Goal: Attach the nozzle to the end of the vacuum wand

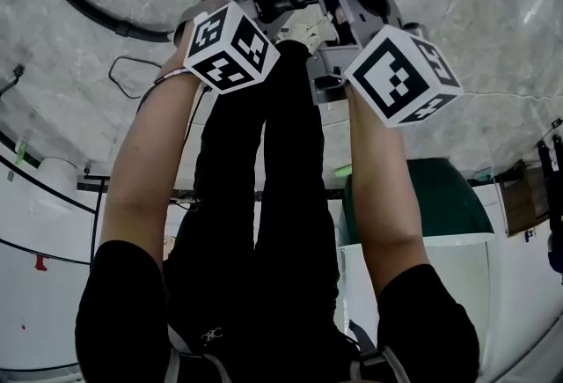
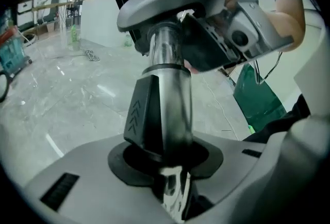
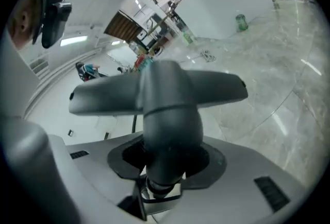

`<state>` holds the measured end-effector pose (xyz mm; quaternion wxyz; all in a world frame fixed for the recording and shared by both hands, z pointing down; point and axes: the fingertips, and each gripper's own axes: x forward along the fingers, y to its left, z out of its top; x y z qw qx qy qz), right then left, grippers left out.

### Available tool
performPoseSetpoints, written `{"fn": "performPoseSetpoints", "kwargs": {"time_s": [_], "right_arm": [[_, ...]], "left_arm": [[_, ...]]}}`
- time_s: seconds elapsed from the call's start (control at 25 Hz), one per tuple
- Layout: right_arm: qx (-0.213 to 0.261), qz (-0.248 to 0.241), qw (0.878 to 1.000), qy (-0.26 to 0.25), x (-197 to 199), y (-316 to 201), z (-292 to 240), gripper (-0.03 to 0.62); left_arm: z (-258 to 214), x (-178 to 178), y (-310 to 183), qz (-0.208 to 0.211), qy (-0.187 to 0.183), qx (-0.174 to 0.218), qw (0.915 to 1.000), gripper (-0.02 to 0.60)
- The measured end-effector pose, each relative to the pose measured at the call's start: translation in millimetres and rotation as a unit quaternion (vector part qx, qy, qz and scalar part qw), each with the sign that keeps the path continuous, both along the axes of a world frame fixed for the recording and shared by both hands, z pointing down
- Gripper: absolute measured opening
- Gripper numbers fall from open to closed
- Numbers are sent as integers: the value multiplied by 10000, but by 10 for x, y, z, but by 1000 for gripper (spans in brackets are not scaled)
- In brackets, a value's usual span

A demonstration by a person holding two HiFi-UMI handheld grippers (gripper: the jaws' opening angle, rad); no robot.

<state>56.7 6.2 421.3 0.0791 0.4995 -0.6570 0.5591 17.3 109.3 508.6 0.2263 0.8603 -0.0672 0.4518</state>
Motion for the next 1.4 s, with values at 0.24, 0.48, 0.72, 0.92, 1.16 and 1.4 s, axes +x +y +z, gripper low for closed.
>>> {"fn": "performPoseSetpoints", "kwargs": {"time_s": [0.24, 0.48, 0.72, 0.92, 1.16, 1.4], "right_arm": [[-416, 555, 9975, -135, 432, 144, 234, 181], [-85, -555, 9965, 625, 568, 428, 256, 14], [311, -1512, 9831, 980, 467, 428, 448, 14], [248, -1083, 9923, 556, 513, 282, 609, 14], [113, -821, 9962, 270, 498, 208, 707, 14], [8, -843, 9962, 231, 578, 248, 819, 14]], "left_arm": [[414, 97, -40, -61, -179, -66, 9998, 144], [1234, -77, -169, -282, -931, -74, 9952, 144], [1928, -30, -281, -242, -1202, -412, 9916, 144], [2018, 30, -320, 28, -990, -225, 9948, 144], [2232, -390, -684, -943, -1784, 307, 9790, 141], [2506, -740, -672, -908, -2061, -25, 9743, 140]]}}
